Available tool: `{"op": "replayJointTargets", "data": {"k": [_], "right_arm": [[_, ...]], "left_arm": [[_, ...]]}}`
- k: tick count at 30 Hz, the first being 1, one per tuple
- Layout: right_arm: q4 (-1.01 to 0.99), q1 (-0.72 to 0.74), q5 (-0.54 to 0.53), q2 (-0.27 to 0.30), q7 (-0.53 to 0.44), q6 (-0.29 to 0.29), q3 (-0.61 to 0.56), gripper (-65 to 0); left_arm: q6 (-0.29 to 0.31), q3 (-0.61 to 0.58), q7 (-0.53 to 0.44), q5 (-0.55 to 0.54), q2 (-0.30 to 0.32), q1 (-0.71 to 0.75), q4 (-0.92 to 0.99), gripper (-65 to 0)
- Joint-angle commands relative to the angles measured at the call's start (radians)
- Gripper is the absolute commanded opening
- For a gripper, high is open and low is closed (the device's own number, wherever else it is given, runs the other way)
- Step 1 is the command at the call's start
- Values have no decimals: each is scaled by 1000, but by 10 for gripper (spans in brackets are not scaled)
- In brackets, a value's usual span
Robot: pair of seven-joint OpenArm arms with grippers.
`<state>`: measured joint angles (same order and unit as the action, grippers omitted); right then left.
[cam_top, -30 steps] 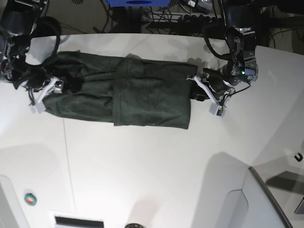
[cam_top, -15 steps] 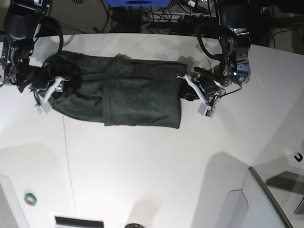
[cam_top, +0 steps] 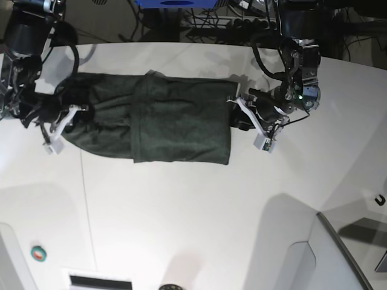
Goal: Layout the t-shirt on the table in an organized manner, then fold the t-shirt properly
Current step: 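Grasp both short ends of the green strip with both grippers, then push both held ends inward toward each other, bunching the strip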
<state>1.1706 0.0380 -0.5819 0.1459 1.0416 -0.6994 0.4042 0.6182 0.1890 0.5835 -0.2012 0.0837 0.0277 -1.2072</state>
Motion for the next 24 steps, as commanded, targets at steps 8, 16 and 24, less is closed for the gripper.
{"op": "replayJointTargets", "data": {"k": [8, 16, 24], "right_arm": [[236, 15, -22, -30, 110, 1, -1, -642], [366, 7, -28, -52, 108, 163, -187, -642], [435, 1, -26, -107, 111, 278, -324, -642]], "left_arm": [[6, -1, -12, -16, -3, -30, -18, -476], [6, -3, -12, -17, -20, -56, -16, -476], [7, -3, -12, -14, -38, -56, -16, -476]]}}
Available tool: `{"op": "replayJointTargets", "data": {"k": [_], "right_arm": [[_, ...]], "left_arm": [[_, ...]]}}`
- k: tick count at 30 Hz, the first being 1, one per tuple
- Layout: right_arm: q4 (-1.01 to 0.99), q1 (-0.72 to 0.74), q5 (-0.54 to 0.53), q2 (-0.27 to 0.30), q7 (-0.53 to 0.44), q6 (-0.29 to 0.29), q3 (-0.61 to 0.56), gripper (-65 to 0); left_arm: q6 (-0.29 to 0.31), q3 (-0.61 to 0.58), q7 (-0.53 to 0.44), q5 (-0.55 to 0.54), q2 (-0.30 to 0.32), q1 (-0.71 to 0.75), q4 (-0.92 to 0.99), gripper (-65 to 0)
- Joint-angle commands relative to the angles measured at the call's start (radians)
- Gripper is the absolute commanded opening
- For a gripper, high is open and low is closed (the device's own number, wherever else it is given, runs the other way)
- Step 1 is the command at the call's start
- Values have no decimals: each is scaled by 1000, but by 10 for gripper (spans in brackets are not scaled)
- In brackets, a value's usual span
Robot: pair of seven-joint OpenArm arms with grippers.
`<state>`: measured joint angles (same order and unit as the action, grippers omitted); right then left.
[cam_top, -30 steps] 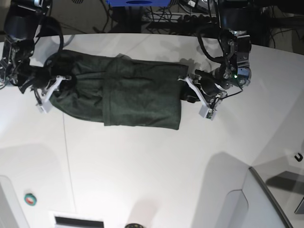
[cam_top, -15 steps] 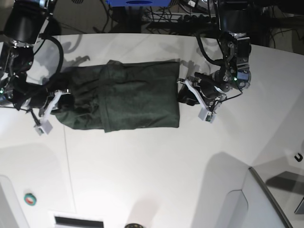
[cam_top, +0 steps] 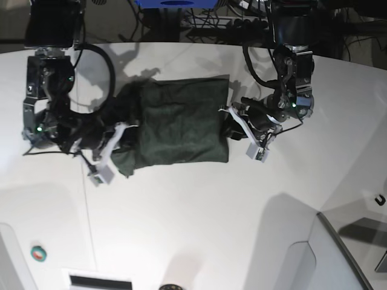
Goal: Layout the t-shirt on the table in an organized manner, then fold the t-shirt properly
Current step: 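Push both held ends inward toward each other, bunching the strip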
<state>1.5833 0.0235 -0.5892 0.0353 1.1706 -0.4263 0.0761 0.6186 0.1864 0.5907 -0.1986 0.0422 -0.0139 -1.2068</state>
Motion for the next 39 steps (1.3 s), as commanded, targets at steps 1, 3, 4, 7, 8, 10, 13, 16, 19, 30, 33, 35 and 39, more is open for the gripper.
{"op": "replayJointTargets", "data": {"k": [1, 3, 4, 7, 8, 10, 13, 16, 19, 30, 33, 35, 39], "right_arm": [[22, 16, -21, 4, -19, 17, -15, -642], [22, 14, -22, 1, -22, 47, -51, -642], [22, 14, -22, 1, -24, 59, -71, -642], [21, 14, -22, 1, -67, 83, -126, -642], [21, 14, -21, 1, -74, 99, -143, -642], [21, 14, -22, 1, -79, 128, -174, -642], [21, 17, -21, 1, -90, 142, -226, -642], [16, 17, -16, 1, -114, 142, -270, -642], [15, 17, -16, 1, -120, 143, -301, -642], [12, 22, -16, -4, -171, 235, -416, -642], [-30, 40, -16, -5, -172, 237, -437, -642], [-64, 52, -16, -7, -197, 237, -453, -642], [-106, 57, -15, -5, -252, 278, -480, -642]], "left_arm": [[7, 0, -19, -19, 3, -14, -17, -476], [7, 0, -19, -17, 3, -14, -17, -476], [7, 0, -19, -14, 3, -14, -17, -476], [7, -38, -19, -20, 6, -14, -15, -476], [7, -55, -19, -20, 8, -14, -17, -476], [7, -74, -19, -20, 8, -14, -17, -476], [7, -75, -19, -20, 5, -14, -17, -476], [7, -72, -19, -20, 5, -16, -17, -476], [7, -67, -19, -15, 8, -16, -17, -476], [7, -66, -18, -19, 9, -5, -54, -476], [7, -66, 19, -19, 9, -5, -83, -476], [7, -66, 39, -14, 9, -4, -110, -476], [5, -64, 41, -20, 51, 36, -187, -476]]}}
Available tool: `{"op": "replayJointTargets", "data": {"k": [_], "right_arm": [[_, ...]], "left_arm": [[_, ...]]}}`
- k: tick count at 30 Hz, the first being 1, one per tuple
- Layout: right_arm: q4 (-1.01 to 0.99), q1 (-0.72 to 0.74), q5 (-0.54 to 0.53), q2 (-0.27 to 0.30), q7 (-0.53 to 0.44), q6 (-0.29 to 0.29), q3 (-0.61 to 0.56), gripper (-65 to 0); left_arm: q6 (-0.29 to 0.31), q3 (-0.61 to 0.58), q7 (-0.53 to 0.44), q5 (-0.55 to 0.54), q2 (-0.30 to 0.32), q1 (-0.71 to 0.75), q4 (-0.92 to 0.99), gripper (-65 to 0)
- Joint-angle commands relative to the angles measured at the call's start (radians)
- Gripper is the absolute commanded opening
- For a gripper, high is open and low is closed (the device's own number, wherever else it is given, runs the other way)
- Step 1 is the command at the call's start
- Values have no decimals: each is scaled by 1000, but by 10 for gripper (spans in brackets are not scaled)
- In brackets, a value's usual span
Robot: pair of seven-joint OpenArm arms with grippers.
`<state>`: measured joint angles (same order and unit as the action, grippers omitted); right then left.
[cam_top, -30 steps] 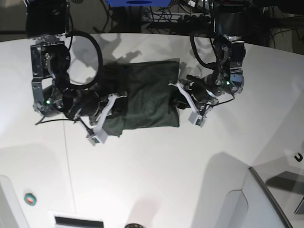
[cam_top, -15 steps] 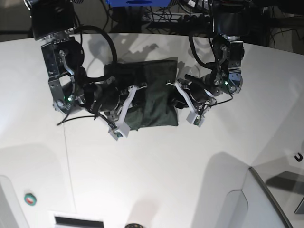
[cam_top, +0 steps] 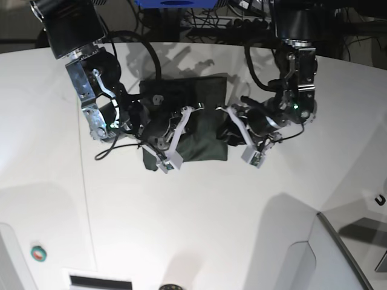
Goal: Layout the t-shirt on the table in an organized manner, then fold the t-shirt properly
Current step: 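Push both held ends inward toward each other, bunching the strip, then release with the left gripper and fold the bundle over with the right gripper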
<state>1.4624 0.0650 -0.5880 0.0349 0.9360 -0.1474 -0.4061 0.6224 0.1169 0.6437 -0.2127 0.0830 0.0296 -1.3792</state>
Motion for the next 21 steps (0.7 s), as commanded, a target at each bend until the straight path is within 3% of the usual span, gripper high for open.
{"op": "replayJointTargets", "data": {"k": [1, 5, 10, 14, 21], "right_arm": [[14, 17, -16, -2, -27, 19, -9, -642], [14, 32, -16, 3, -54, 96, -80, -642], [22, 39, 66, 1, -76, 165, -165, -642], [17, 32, 179, -11, -82, 168, -196, -642], [19, 40, 251, -40, -82, 300, -251, -642]], "left_arm": [[1, 5, -11, 2, 19, 0, -29, -476], [-59, 5, -11, 2, 102, 65, -50, -476], [-65, 50, -11, -9, 206, 183, -50, -476], [-63, 231, -11, -9, 215, 278, -50, -476], [-63, 432, -11, 2, 219, 393, -52, -476]]}}
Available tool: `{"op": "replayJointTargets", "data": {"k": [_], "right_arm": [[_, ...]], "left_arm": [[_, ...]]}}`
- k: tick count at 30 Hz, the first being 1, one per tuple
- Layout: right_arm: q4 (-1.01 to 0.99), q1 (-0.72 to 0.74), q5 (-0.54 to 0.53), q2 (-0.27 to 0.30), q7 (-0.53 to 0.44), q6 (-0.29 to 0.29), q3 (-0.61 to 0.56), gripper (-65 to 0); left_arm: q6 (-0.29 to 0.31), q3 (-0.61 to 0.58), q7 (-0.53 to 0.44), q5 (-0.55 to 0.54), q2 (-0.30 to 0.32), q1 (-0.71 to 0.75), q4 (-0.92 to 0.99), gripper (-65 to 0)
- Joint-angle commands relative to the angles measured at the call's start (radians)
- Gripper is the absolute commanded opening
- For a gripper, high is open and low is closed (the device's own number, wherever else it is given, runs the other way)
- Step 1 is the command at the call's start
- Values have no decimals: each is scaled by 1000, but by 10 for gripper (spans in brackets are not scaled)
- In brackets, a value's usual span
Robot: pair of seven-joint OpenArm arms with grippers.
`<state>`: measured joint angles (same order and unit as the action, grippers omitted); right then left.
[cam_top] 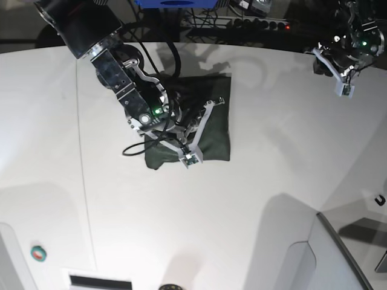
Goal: Layout the t-shirt on the table in an organized manner, then fold the t-shirt properly
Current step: 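Release with the left gripper and fold the bundle over with the right gripper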
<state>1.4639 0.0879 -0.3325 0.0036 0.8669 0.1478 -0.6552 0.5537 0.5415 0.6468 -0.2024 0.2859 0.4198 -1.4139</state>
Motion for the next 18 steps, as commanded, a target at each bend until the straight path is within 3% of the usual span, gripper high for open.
{"op": "replayJointTargets", "data": {"k": [1, 5, 7, 10, 11, 18], "right_arm": [[18, 25, -4, -9, -13, 14, -15, -641], [14, 37, -4, -11, -13, 89, -90, -611], [18, 42, -4, -11, -13, 126, -116, -515], [22, 43, -4, -11, -13, 143, -147, -341], [22, 43, -4, -11, -13, 146, -150, -311], [31, 45, -4, -24, -13, 144, -157, -296]], "left_arm": [[6, 15, -14, -9, 16, 8, -17, -477], [6, 18, -14, -9, 16, 11, -17, -477], [6, 18, -14, -9, 16, 11, -17, -477], [6, 16, -14, -13, 16, 8, -17, -477], [6, 15, -14, -13, 16, 8, -17, -477], [6, 16, -15, -9, 16, 6, -17, -477]]}}
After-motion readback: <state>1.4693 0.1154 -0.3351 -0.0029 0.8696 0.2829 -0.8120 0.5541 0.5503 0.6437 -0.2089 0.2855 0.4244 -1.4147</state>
